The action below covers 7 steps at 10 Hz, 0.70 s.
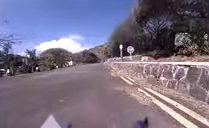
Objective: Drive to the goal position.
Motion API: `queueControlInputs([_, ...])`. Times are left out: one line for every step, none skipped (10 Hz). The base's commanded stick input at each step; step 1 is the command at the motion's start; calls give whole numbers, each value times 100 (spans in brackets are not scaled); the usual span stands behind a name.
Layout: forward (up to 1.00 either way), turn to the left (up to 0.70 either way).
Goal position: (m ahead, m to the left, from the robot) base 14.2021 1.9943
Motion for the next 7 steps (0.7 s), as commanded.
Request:
queueControlInputs([50,-17])
queueControlInputs([50,-37])
queueControlInputs([50,-43])
queueControlInputs([50,-22])
queueControlInputs([50,-1])
queueControlInputs([50,0])
queueControlInputs([50,0])
